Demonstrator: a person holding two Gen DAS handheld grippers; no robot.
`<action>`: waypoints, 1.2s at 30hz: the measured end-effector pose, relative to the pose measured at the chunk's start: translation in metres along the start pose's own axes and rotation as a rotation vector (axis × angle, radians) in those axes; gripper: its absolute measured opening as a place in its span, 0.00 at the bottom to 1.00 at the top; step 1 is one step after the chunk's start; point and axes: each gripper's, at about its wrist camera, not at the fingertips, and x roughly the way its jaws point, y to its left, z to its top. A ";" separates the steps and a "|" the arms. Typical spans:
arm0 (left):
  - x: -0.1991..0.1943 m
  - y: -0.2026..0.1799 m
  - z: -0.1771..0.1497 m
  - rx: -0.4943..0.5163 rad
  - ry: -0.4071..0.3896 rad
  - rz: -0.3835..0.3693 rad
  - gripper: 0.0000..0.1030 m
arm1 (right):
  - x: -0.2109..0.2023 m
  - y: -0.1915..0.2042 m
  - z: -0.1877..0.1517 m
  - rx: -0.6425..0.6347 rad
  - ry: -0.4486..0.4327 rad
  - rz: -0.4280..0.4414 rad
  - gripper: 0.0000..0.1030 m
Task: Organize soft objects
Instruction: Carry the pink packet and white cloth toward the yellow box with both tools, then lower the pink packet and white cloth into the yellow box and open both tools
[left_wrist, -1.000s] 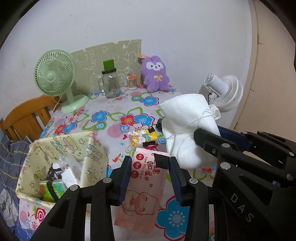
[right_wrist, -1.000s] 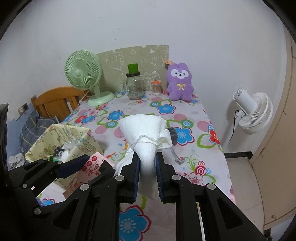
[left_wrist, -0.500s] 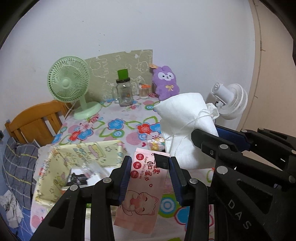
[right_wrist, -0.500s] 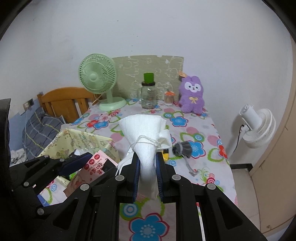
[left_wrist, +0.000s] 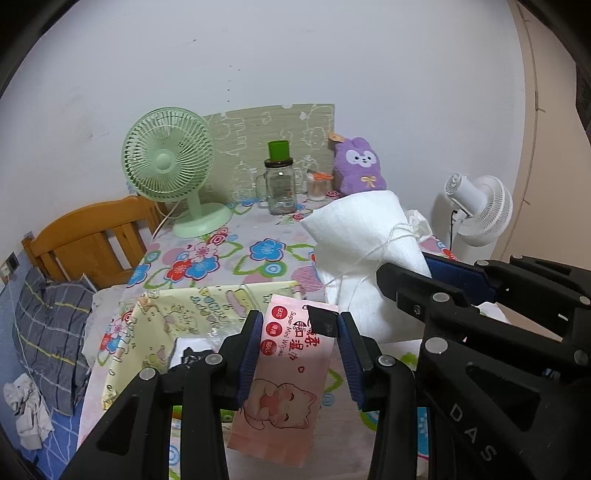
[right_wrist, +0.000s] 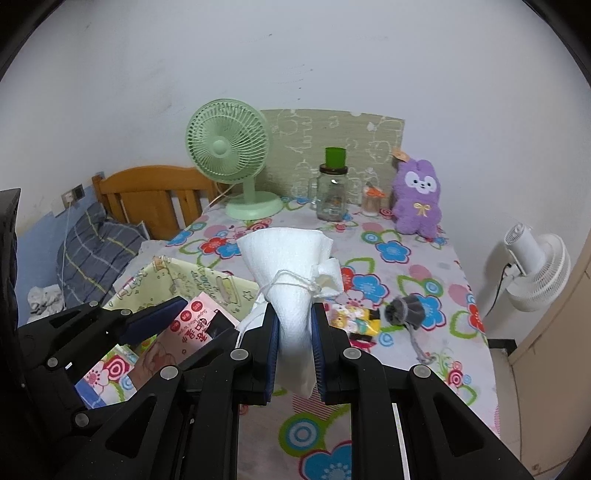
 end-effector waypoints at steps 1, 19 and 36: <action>0.000 0.004 -0.001 -0.001 -0.001 0.003 0.41 | 0.002 0.003 0.001 -0.003 0.002 0.006 0.19; 0.030 0.066 -0.018 -0.031 0.080 0.074 0.41 | 0.059 0.058 0.004 -0.039 0.080 0.115 0.19; 0.072 0.099 -0.043 -0.088 0.218 0.067 0.49 | 0.117 0.073 -0.014 0.024 0.214 0.183 0.37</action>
